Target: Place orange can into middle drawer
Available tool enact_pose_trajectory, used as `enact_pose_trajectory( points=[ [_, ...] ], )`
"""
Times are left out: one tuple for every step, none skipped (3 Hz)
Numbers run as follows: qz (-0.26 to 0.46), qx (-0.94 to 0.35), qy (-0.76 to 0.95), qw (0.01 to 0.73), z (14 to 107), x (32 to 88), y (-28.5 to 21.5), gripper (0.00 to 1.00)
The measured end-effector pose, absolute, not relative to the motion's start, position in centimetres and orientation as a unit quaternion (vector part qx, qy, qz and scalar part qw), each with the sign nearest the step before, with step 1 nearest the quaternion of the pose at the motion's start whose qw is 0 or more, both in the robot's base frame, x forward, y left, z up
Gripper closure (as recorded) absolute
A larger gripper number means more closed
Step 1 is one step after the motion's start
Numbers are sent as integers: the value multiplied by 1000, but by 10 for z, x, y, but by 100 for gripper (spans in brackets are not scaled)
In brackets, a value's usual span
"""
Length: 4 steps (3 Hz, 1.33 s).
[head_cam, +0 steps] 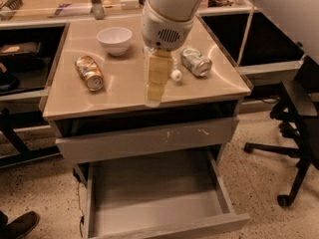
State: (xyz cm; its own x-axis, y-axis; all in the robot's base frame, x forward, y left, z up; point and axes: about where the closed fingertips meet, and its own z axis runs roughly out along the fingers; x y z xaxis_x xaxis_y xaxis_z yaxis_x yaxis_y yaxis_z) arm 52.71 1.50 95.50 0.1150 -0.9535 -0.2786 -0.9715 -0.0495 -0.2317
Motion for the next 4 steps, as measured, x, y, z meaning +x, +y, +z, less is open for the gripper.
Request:
enact_pose_trajectory(
  points=[
    [47,-706,682,185,937,534,44,0],
    [64,-661,726,178,929,553,69,0],
    [65,-631,756,161,926,574,85,0],
    [66,-629,757,163,928,574,88,0]
  ],
)
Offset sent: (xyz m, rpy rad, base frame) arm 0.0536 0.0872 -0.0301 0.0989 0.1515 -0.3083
